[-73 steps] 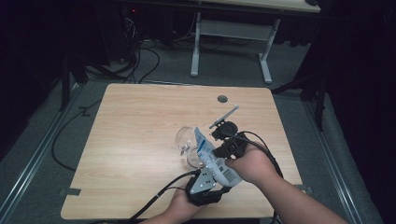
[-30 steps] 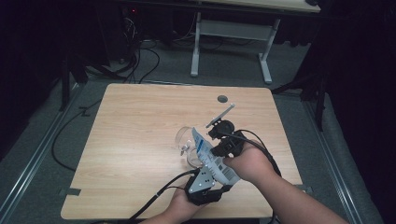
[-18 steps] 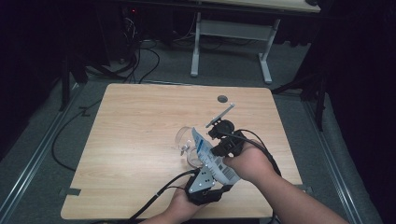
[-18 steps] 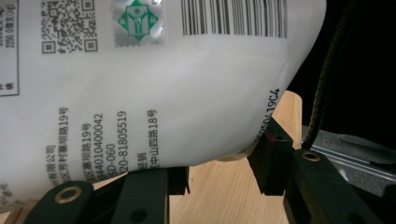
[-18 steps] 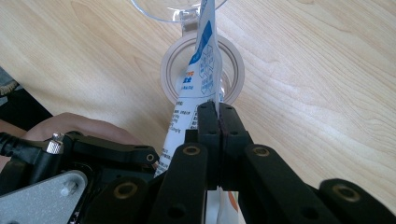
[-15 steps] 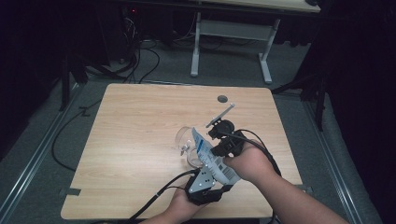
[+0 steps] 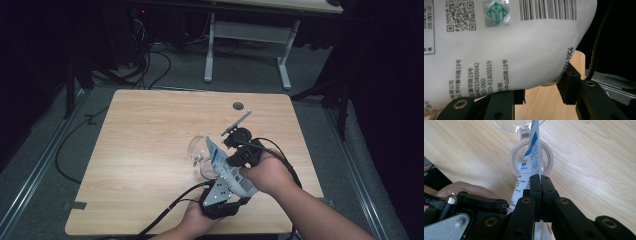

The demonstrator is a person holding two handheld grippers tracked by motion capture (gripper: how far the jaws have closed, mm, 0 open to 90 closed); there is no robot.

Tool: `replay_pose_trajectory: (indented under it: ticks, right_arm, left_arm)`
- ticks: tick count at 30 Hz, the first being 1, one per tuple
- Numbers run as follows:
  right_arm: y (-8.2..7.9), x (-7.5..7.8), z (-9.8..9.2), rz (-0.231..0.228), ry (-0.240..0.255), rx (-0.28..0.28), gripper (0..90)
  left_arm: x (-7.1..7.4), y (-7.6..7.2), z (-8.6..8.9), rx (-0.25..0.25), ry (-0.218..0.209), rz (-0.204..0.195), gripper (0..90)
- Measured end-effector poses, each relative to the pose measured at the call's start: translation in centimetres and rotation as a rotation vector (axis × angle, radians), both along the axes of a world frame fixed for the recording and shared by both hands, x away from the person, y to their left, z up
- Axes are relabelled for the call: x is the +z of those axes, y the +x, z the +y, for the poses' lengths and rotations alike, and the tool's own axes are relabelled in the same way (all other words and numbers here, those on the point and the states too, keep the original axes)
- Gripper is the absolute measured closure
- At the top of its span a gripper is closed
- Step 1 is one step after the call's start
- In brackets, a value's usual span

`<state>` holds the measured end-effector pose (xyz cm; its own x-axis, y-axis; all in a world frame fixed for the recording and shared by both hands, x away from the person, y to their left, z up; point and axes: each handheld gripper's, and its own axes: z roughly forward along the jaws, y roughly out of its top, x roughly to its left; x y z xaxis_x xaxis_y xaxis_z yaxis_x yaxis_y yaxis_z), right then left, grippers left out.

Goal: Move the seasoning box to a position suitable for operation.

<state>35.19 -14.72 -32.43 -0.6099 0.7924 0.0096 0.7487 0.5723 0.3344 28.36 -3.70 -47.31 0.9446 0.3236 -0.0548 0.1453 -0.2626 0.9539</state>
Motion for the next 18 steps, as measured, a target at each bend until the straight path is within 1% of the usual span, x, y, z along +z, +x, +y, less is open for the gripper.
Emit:
replay_pose_trajectory:
  ticks: [6, 11, 18]
  right_arm:
    - [0.07, -0.01, -0.02, 0.0, 0.004, 0.009, 90.0]
    - [0.08, 0.15, 0.11, -0.007, 0.003, 0.013, 89.9]
    - [0.08, 0.3, 0.33, -0.006, 0.001, 0.016, 89.9]
  left_arm:
    - [0.0, 0.02, -0.04, 0.002, 0.003, -0.006, 62.9]
    - [0.15, 0.05, 0.05, 0.009, -0.004, -0.009, 62.9]
    - [0.26, 0.03, 0.02, 0.01, -0.01, -0.012, 62.9]
